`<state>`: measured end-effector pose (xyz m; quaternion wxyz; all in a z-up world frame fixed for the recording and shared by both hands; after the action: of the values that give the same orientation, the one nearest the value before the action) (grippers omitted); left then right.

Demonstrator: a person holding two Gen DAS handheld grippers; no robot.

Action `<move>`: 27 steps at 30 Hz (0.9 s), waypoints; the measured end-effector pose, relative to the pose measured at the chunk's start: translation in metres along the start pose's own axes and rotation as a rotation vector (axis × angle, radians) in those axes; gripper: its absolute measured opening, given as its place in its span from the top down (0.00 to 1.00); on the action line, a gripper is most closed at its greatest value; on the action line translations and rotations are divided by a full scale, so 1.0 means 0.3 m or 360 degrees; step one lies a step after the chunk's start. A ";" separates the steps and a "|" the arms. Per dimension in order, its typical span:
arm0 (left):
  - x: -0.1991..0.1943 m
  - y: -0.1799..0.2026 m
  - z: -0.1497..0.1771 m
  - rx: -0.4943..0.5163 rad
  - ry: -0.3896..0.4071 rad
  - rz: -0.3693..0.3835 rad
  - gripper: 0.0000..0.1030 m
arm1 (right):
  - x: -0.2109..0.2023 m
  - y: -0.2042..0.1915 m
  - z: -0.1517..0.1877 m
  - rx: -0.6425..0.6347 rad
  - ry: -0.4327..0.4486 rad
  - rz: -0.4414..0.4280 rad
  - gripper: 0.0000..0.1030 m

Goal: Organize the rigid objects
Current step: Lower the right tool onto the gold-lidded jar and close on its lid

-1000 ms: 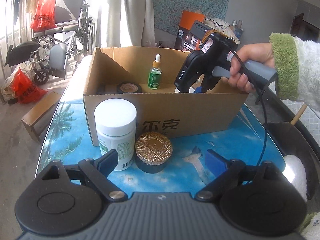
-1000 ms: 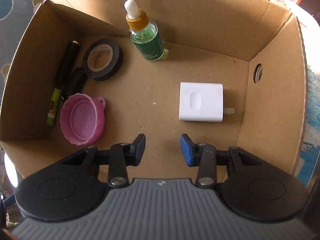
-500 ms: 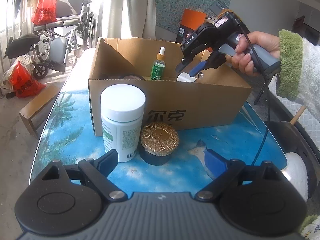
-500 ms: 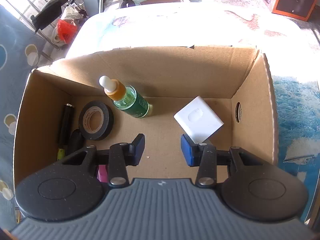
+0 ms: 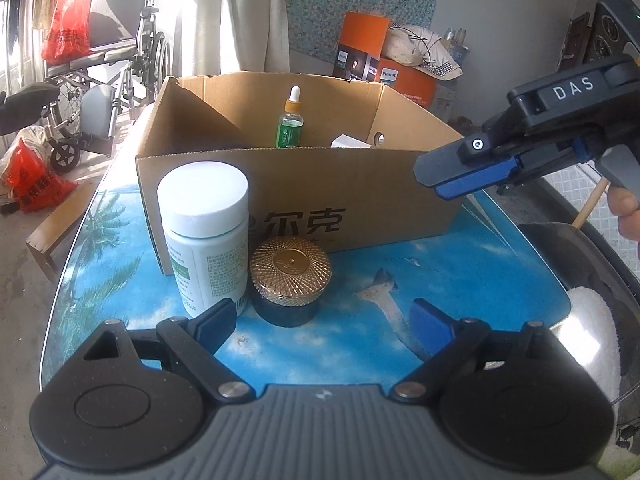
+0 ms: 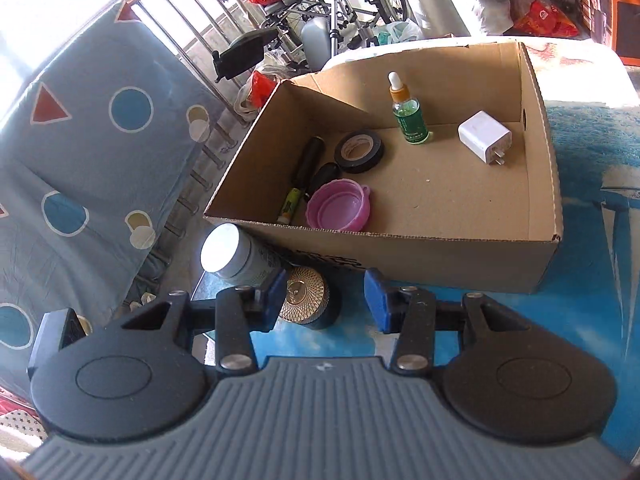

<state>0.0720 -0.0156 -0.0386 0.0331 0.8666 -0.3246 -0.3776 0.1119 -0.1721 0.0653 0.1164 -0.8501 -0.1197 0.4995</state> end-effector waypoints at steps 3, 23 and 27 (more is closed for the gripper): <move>0.034 0.010 0.016 0.0039 -0.0022 -0.0043 0.11 | 0.086 -0.013 0.104 0.0019 0.0025 -0.0009 0.59; 0.169 0.006 0.014 0.0124 -0.0067 -0.0169 0.22 | 0.423 -0.054 0.071 0.0070 0.0010 -0.0139 0.67; 0.175 0.034 0.017 0.0170 -0.0085 -0.0130 0.22 | 0.403 -0.030 0.083 0.0071 0.0009 -0.0124 0.66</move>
<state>0.0895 -0.0534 -0.0725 -0.0374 0.8692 -0.3093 -0.3838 0.1464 -0.1231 -0.0429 0.1549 -0.8434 -0.1412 0.4948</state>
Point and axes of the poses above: each gripper's, at about its wrist camera, not at the fingertips, and x roughly the way its jaws point, y to its right, z to its underside, the point moved 5 cm from there along x, roughly the way its jaws point, and after that the axes turned 13 degrees about z, right-handed, at the moved point
